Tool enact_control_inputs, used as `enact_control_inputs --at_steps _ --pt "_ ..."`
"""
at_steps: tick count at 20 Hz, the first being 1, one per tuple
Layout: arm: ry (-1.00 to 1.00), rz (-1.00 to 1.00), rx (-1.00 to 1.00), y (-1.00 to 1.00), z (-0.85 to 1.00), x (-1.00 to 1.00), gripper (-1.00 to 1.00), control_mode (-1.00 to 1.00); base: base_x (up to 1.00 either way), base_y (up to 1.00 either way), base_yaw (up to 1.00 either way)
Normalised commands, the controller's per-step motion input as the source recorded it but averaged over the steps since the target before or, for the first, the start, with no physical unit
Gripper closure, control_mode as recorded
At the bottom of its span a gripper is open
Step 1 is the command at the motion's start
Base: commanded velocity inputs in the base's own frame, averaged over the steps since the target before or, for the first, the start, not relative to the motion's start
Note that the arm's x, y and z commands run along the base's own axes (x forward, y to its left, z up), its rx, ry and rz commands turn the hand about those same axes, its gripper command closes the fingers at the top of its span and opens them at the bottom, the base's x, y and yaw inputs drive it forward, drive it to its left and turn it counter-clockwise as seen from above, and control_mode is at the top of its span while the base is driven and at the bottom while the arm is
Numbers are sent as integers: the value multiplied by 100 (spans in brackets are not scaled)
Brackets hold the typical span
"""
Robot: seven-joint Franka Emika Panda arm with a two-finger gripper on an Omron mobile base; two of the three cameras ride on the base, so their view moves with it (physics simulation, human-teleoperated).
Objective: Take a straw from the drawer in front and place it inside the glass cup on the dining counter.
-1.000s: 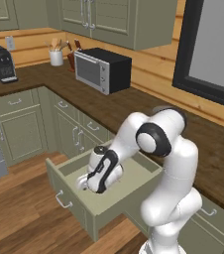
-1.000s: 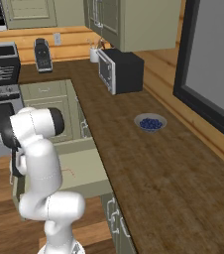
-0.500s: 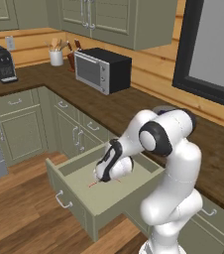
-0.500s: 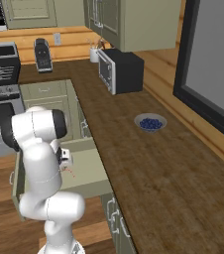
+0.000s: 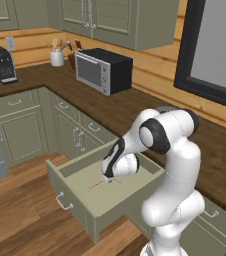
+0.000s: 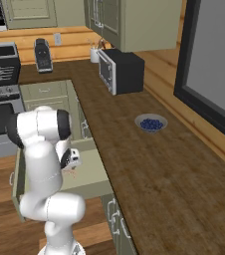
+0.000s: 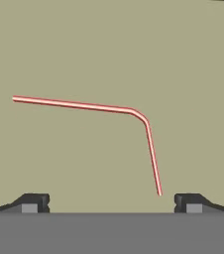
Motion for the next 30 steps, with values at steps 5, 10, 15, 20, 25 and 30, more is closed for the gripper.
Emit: enact_control_inputs --at_steps 5,10,15,20,25,30 --pt "0 23 -7 -5 -17 22 -100 -100 0 0 0" --pt "0 10 -4 0 -3 40 -100 -100 0 0 0" --pt "4 2 -5 0 -16 26 -100 -100 0 0 0" --pt "6 0 -3 0 -21 6 -100 -100 0 0 0" --pt "3 0 -2 0 -21 17 -100 -100 0 0 0" --pt "1 0 0 0 -33 4 -100 -100 0 0 0"
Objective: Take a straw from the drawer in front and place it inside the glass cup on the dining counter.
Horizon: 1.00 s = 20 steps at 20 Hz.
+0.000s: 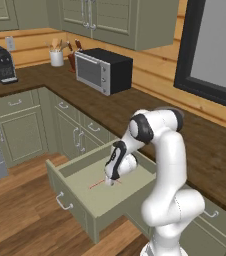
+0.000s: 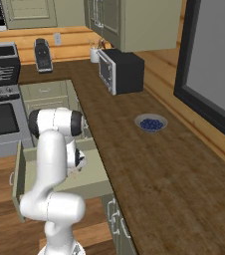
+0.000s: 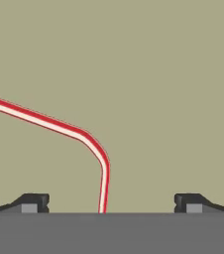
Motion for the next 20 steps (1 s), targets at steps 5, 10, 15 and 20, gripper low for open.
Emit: enact_control_inputs --at_steps 5,10,15,20 --pt "1 0 0 0 -45 1 100 -100 0 0 0" --pt "4 0 0 0 -39 0 100 -100 0 0 0" --pt "0 0 0 0 -21 -11 100 -100 0 0 0" --pt "0 0 0 0 -14 -12 100 -100 0 0 0"
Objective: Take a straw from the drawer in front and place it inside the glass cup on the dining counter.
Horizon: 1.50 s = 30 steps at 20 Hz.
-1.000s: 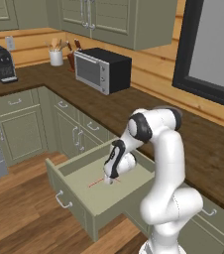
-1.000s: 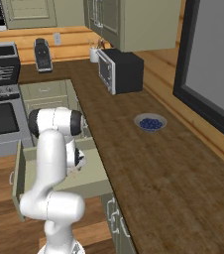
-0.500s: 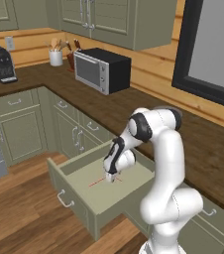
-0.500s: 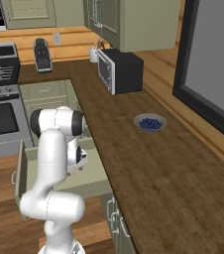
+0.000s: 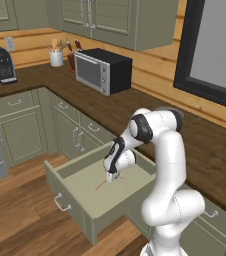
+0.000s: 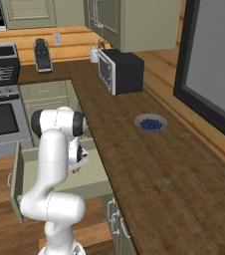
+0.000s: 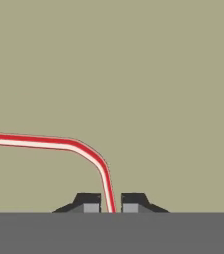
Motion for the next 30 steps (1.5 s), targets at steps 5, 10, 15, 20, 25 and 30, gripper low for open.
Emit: enact_control_inputs --at_steps 5,10,15,20,25,30 --pt "-3 0 0 0 18 -45 100 -100 0 0 0" --pt "-18 0 0 3 97 -81 100 -100 0 0 0" --pt "-6 0 6 16 100 -45 100 -100 0 0 0" --pt "0 0 11 10 100 -9 100 -100 0 0 0" --pt "1 0 12 3 100 0 100 -100 0 0 0" --pt "5 0 7 2 100 0 100 -100 0 0 0"
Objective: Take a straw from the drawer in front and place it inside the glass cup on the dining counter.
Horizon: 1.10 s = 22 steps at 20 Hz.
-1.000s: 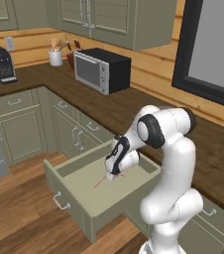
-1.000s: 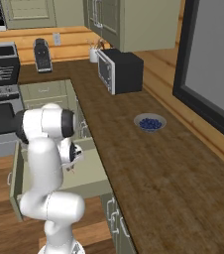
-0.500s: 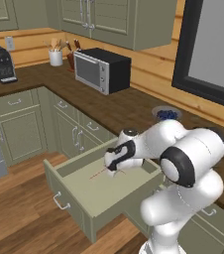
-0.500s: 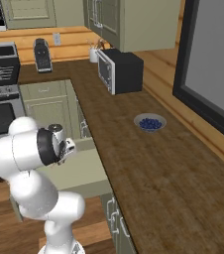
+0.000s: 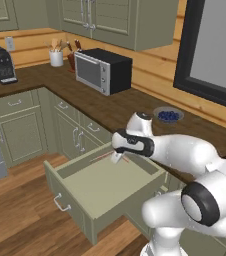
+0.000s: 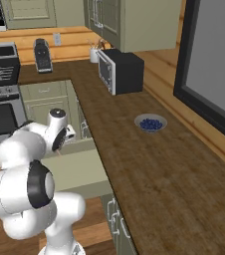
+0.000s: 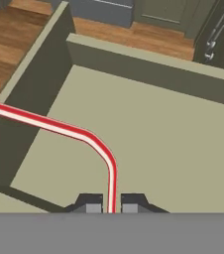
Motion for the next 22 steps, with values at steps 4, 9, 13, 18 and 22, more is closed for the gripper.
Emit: enact_control_inputs --at_steps 4,9,13,18,22 --pt "10 0 0 0 100 -4 100 -100 0 0 0" --pt "9 0 -1 0 100 -28 100 -100 0 0 0" --pt "8 0 -6 -16 100 -57 100 -100 0 0 0" --pt "6 0 -8 -32 93 -69 100 -100 0 0 0" --pt "6 0 -6 -47 68 -61 100 -100 0 0 0"
